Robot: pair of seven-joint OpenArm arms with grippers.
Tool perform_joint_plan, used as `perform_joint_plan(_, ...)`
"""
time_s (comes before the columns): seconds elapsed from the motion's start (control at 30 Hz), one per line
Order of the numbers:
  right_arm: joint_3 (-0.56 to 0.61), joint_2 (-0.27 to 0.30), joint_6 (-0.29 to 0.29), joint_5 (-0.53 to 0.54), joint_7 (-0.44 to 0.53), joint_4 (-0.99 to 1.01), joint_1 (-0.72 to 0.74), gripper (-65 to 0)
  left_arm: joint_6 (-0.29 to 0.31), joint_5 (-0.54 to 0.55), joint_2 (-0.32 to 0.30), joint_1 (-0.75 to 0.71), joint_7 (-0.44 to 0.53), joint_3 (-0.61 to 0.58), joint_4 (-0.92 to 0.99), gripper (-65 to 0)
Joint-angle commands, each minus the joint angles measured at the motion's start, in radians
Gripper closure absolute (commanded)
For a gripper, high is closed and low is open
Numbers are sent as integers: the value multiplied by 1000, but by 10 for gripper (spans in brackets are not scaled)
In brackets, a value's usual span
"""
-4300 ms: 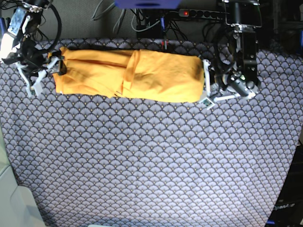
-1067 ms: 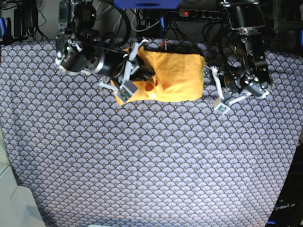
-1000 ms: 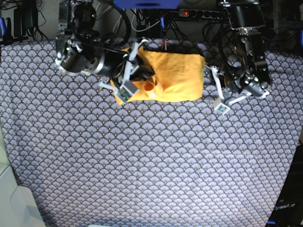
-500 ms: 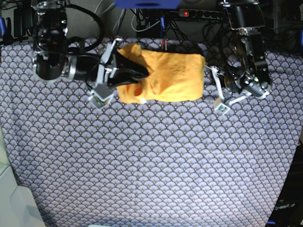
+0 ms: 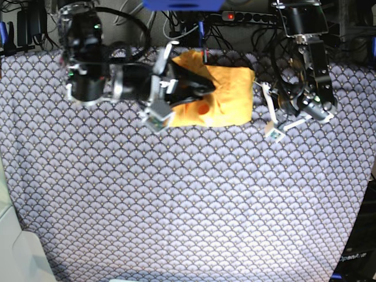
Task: Fold the T-shirt properly
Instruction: 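Press the folded bundle flat with the right gripper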
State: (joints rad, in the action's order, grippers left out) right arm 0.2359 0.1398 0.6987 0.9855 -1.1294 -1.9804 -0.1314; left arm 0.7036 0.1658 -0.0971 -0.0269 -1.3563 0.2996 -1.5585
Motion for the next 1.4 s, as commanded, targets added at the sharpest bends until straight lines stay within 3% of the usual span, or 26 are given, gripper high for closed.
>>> perform_joint_plan(0.0, 12, -7, -1, 14, 41, -7, 9, 0, -5, -62, -13, -1, -40, 6, 3, -40)
perform_joint_plan(0.3, 41, -67, -1, -184, 41, 40, 36, 0, -5, -55, -45, -1, -40, 10, -3, -40)
perform_joint_plan(0.4, 41, -95, -1, -227, 35, 45, 60, 0, -5, -61, -49, -3, -40, 80, 0, -40)
perform_joint_plan(0.73, 72, -141, -1, -234, 71, 229, 141, 0, -5, -51, -146, -44, -40, 148, -4, -40)
perform_joint_plan(1.17, 305, -170, -1, -234, 214, 375, 230, 0, -5, -58, -148, -44, -40, 174, 2, -40)
perform_joint_plan(1.37, 320, -170, -1, -234, 263, 467, 249, 0, -5, -59, -146, -46, -40, 174, 2, -40)
